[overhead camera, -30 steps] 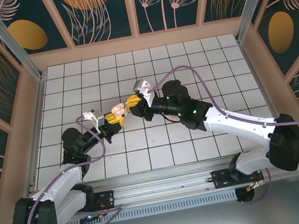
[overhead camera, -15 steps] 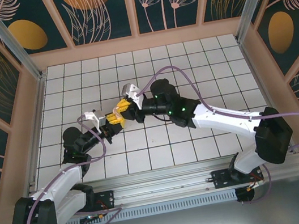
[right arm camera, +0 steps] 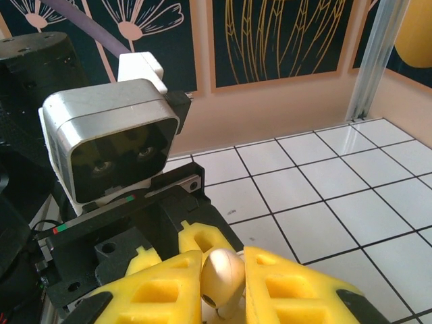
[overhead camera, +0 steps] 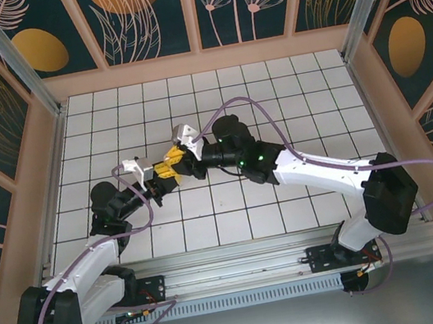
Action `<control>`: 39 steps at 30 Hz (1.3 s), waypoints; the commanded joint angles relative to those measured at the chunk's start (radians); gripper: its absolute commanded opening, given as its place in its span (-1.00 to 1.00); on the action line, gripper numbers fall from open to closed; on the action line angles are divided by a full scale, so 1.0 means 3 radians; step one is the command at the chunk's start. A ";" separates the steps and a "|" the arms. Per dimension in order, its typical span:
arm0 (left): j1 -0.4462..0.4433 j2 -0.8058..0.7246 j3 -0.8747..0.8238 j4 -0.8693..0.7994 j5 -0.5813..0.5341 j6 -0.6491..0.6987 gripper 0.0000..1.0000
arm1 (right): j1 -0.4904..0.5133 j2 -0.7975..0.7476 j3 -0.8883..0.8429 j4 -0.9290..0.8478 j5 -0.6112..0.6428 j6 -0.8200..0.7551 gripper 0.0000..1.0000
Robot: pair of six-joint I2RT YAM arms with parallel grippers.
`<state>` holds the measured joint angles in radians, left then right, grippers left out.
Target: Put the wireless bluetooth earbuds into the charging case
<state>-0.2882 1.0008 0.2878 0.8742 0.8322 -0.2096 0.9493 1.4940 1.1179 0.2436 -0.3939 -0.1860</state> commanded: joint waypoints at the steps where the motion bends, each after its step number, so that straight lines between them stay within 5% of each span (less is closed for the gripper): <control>1: -0.0014 -0.0079 0.0093 0.0064 0.0065 0.0044 -0.82 | 0.0043 0.0056 0.0129 -0.0099 0.0011 -0.0103 -0.63; 16: -0.0014 -0.0120 0.0120 0.0036 0.0119 0.0059 -0.80 | 0.0032 0.0012 0.0178 -0.0670 -0.0066 -0.0365 -0.63; 39: -0.0067 -0.0130 0.0170 0.0077 0.0472 0.0070 -0.79 | -0.0227 0.0028 0.0314 -0.1197 -0.0819 -0.0654 -0.57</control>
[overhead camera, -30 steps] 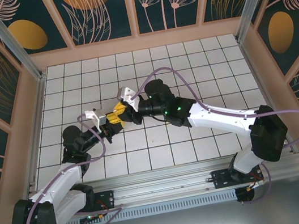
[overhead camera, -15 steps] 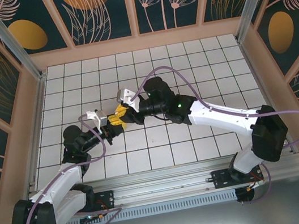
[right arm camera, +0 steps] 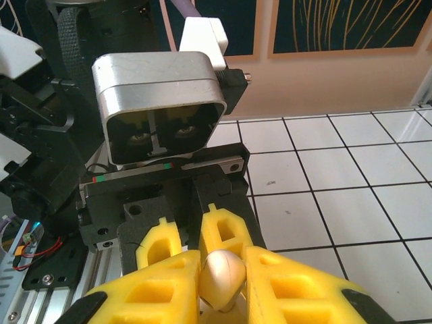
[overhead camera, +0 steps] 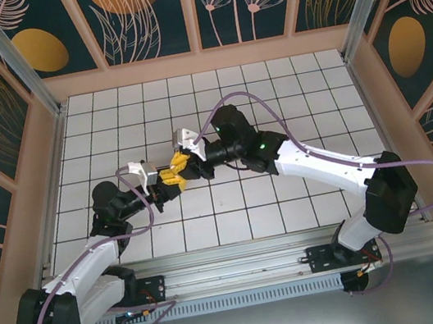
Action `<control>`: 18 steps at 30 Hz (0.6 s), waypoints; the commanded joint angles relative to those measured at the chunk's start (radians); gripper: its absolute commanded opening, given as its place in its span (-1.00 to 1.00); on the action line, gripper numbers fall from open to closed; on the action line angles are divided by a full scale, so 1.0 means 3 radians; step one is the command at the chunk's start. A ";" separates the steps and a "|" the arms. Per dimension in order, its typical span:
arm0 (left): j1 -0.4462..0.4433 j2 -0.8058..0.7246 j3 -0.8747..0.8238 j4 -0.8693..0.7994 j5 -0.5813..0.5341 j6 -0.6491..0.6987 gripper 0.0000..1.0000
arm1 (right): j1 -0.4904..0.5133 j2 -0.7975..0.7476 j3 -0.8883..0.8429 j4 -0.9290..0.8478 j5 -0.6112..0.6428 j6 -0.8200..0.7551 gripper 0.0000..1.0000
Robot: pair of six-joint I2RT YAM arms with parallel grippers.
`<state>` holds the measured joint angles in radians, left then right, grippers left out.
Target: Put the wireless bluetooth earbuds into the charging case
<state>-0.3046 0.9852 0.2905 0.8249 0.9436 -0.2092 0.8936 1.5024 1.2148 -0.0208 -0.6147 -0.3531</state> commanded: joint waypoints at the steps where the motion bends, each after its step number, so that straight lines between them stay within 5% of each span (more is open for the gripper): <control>1: -0.0015 -0.0078 0.0166 0.0241 0.0108 0.0066 -0.79 | -0.0045 -0.0005 -0.0001 -0.0342 -0.0098 -0.0115 -0.57; 18: -0.0051 -0.0047 0.0220 0.0196 0.0189 0.0083 -0.78 | -0.0131 -0.0039 0.0133 -0.0612 -0.0307 -0.0462 -0.55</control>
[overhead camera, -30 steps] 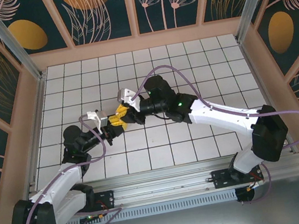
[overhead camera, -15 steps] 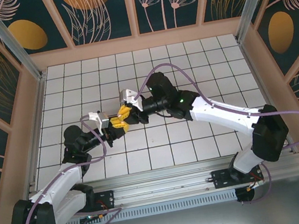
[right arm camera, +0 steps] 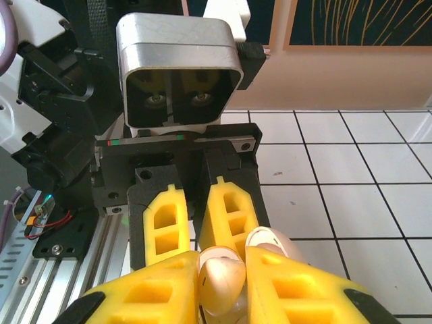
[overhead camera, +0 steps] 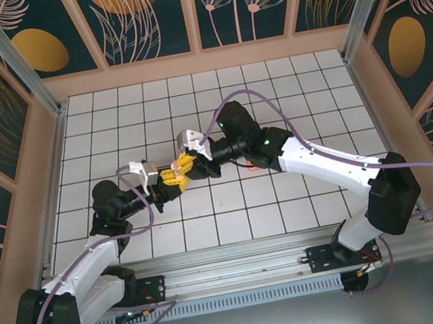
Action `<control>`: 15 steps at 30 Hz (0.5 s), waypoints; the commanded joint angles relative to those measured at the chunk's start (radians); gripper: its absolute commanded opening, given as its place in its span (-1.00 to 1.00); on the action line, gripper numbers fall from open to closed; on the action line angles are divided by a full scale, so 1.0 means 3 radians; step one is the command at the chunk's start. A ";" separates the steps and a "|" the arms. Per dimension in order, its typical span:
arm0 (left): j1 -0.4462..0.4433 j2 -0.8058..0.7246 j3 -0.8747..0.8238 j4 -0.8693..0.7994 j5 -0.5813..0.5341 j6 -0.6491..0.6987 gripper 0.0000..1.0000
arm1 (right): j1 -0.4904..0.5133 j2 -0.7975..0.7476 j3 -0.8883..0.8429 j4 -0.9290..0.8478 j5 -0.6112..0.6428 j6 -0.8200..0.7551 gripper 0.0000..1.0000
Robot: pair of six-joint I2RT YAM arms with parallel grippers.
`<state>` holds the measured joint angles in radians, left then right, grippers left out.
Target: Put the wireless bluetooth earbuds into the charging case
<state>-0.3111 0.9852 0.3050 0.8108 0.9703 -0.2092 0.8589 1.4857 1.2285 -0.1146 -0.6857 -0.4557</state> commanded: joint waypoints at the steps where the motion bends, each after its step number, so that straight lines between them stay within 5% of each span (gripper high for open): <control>1: -0.0030 -0.0047 0.0170 0.0225 0.0100 0.0093 -0.77 | -0.0009 0.0030 0.0111 -0.0328 -0.0072 -0.0151 -0.55; 15: -0.0088 -0.0022 0.0198 0.0112 0.0170 0.0186 -0.77 | 0.0021 0.0200 0.0531 -0.1043 0.0145 -0.0827 -0.54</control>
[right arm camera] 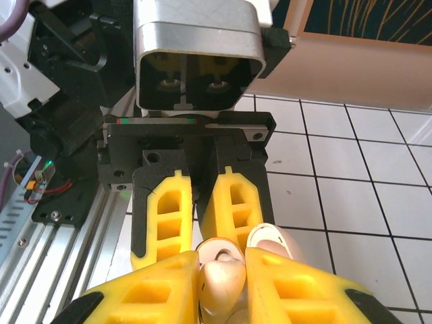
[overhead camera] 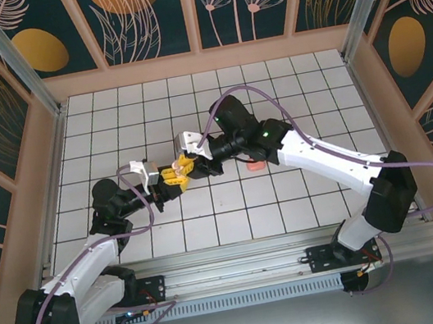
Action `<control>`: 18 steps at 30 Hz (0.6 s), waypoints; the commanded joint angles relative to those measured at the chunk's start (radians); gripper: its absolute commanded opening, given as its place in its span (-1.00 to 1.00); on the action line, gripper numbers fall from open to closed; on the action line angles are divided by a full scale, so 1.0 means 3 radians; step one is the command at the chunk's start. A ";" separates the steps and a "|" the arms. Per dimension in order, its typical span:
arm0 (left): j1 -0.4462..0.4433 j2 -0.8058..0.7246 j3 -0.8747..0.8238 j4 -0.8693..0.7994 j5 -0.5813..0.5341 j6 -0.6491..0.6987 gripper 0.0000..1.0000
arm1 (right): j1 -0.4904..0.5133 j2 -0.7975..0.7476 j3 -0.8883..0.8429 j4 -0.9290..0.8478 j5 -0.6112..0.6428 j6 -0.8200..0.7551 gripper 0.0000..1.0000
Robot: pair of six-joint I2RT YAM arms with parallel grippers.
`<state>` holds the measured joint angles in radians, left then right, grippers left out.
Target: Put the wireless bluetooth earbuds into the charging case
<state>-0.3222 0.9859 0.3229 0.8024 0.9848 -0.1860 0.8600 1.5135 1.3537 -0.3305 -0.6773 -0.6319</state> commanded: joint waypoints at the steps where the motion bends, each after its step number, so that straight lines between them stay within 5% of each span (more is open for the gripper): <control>1: -0.0054 -0.0019 0.0140 0.0139 0.0126 0.0109 -0.77 | 0.0022 0.0119 0.0137 -0.0341 0.0141 -0.0264 -0.53; 18: -0.0092 0.0004 0.0205 -0.0056 0.0154 0.0238 -0.76 | 0.0158 0.0345 0.0560 -0.0915 0.0652 -0.0629 -0.53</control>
<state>-0.3351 0.9974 0.3351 0.7280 0.9859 -0.1455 0.9051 1.5909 1.5021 -0.5373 -0.5560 -0.7872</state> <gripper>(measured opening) 0.173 0.233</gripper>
